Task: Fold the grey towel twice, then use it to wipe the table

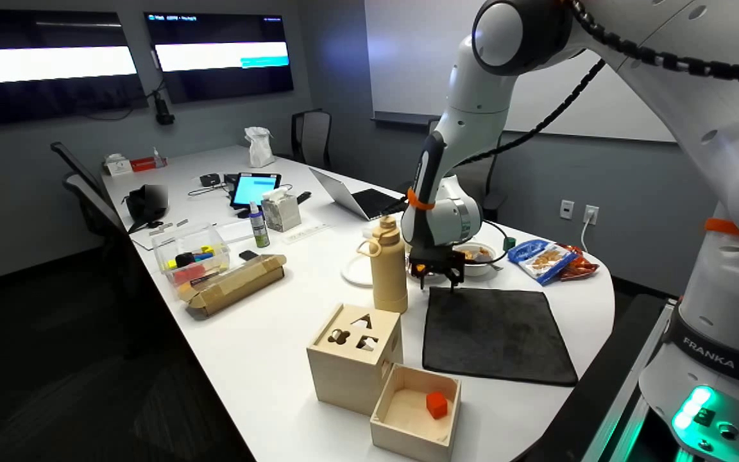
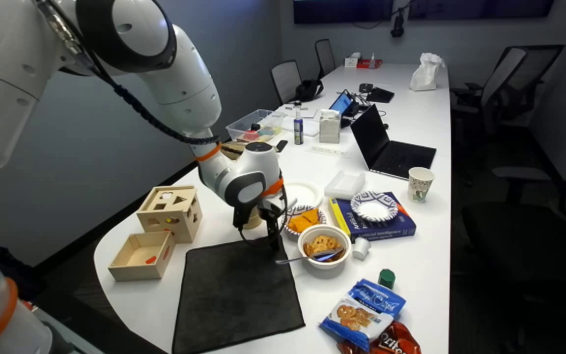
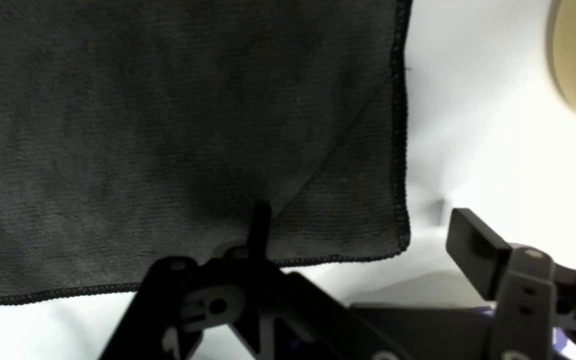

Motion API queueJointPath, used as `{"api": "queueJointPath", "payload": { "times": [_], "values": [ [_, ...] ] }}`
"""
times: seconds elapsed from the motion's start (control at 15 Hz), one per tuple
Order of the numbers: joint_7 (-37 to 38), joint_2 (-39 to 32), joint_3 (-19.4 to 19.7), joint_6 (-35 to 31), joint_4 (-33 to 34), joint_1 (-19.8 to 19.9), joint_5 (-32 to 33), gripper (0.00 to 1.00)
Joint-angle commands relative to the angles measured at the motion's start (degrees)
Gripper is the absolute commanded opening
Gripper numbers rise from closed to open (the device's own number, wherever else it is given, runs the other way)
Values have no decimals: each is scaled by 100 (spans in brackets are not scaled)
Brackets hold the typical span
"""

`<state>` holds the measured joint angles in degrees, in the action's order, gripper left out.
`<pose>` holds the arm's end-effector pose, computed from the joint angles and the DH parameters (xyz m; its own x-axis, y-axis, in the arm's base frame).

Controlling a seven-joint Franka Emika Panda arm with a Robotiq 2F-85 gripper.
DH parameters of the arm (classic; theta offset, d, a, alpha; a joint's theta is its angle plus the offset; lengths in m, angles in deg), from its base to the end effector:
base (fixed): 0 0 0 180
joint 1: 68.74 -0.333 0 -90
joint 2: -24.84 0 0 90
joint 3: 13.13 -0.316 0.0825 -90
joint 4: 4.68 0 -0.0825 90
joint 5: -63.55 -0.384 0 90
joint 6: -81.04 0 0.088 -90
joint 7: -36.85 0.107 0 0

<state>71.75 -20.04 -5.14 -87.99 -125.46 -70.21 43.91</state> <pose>0.5431 -0.0902 0.0507 0.5263 -0.8473 0.0713 -0.8473 -0.5297 -0.0400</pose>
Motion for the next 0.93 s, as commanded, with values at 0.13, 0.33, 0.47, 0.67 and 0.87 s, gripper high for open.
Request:
{"api": "queueJointPath", "payload": {
  "times": [0.13,0.33,0.47,0.67,0.87],
  "values": [
    [51,-165,22,206,272,-100,-62,42],
    [85,-132,81,222,248,-154,-52,20],
    [90,-78,107,209,195,-164,-58,5],
    [107,69,152,173,11,-163,-78,0],
    [165,241,272,218,-207,-219,-64,2]
  ]
}}
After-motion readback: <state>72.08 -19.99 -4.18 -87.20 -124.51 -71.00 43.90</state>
